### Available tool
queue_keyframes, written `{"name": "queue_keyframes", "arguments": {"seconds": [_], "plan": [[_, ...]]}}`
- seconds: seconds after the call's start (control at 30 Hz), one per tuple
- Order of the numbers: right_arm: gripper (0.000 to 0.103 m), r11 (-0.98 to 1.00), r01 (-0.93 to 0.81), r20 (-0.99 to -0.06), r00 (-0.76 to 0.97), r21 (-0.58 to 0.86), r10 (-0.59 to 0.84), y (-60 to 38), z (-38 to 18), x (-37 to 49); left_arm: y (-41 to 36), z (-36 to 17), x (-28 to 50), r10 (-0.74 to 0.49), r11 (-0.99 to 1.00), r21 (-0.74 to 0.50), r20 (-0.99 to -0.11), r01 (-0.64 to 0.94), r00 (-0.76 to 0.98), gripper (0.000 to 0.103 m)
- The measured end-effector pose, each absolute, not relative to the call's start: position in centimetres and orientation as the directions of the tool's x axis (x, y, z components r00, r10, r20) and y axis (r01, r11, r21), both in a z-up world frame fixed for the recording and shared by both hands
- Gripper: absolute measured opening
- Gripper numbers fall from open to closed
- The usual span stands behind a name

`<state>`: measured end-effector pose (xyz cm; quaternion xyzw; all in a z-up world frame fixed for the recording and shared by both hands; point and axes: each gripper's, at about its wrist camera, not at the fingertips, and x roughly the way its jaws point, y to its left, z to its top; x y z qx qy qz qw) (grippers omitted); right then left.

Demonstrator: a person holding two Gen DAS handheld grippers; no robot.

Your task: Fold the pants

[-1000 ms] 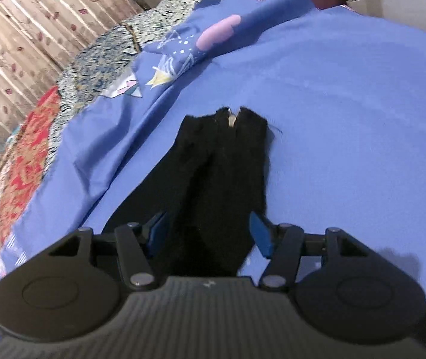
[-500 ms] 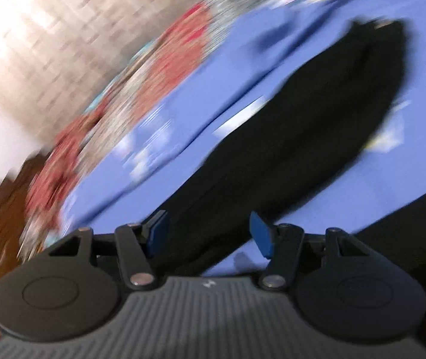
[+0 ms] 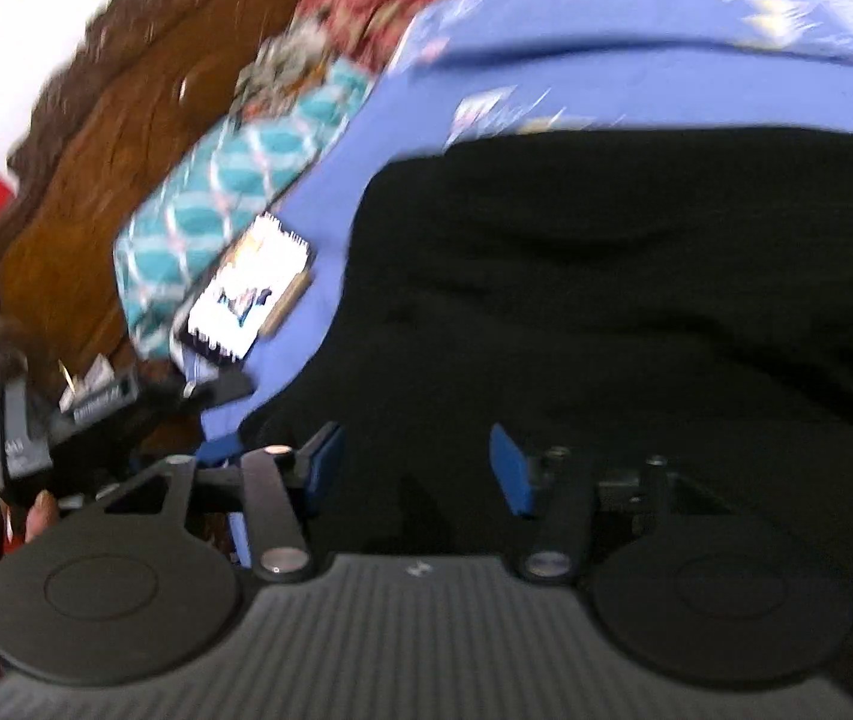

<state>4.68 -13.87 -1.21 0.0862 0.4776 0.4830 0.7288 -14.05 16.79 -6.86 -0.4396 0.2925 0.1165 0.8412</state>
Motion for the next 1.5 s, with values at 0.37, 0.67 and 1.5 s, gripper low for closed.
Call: {"name": "queue_keyframes", "arguments": {"seconds": [0.37, 0.67, 1.5], "plan": [[0.035, 0.373, -0.707, -0.661, -0.176, 0.600, 0.729, -6.1, -3.8, -0.8, 18.2, -6.9, -21.7, -0.026, 0.599, -0.654, -0.592, -0.462, 0.805, 0.013], [0.038, 0.387, -0.690, -0.607, -0.096, 0.611, 0.789, -8.0, 0.3, 3.7, 18.5, -6.8, -22.0, -0.002, 0.589, -0.665, -0.569, -0.459, 0.822, 0.035], [0.024, 0.700, -0.711, -0.820, 0.362, 0.066, 0.444, 5.6, -2.3, 13.2, 18.3, -7.6, -19.6, -0.048, 0.635, -0.657, -0.558, -0.405, 0.829, 0.007]]}}
